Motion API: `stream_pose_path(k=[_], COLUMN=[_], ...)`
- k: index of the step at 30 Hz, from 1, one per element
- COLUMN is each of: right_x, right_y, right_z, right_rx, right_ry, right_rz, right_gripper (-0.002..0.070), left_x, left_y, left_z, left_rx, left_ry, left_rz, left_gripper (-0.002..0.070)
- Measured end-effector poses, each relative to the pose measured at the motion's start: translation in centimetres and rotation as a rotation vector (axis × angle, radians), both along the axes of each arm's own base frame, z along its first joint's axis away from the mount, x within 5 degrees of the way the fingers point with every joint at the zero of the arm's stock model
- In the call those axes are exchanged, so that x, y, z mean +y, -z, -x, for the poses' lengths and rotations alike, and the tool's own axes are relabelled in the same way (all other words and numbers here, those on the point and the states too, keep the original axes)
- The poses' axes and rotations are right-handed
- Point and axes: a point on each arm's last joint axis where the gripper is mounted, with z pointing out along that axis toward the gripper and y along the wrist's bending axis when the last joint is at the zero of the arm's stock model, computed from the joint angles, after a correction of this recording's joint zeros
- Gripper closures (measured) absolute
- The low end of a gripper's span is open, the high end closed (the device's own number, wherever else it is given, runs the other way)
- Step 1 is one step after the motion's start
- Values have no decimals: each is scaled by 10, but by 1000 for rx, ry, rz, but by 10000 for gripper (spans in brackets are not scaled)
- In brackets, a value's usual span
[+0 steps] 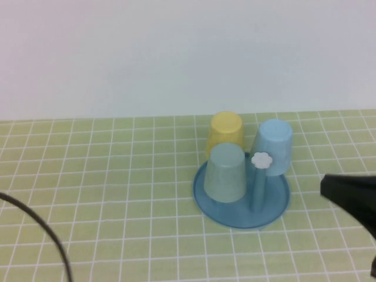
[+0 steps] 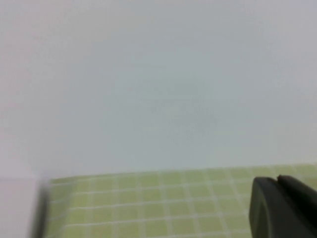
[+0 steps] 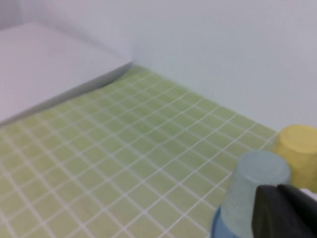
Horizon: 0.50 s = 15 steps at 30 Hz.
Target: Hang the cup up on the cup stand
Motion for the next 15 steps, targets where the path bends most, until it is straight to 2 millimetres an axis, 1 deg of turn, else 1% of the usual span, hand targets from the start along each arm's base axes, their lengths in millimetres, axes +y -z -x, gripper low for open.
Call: stream_pose_path(k=[4,7,11,15], right_x=[-3,-4,-2,0], right_y=[-4,-5,-7,-7], right_z=[-5,-6,-5,-2], right_rx=[41,60,66,67], right_ry=[90,113,90,46], right_rz=[-92,-130,-151,-159], right_gripper=[678,678,678,678], left_x=[17,25,28,29], left_y=[-6,-9,-11,-11], left_z=[20,36,55,61], left_rx=[-82,-138,-208,-222], left_ry=[-156,-263,-315,-331], left_rz=[18,32,58,59], left_gripper=[675,675,675,675])
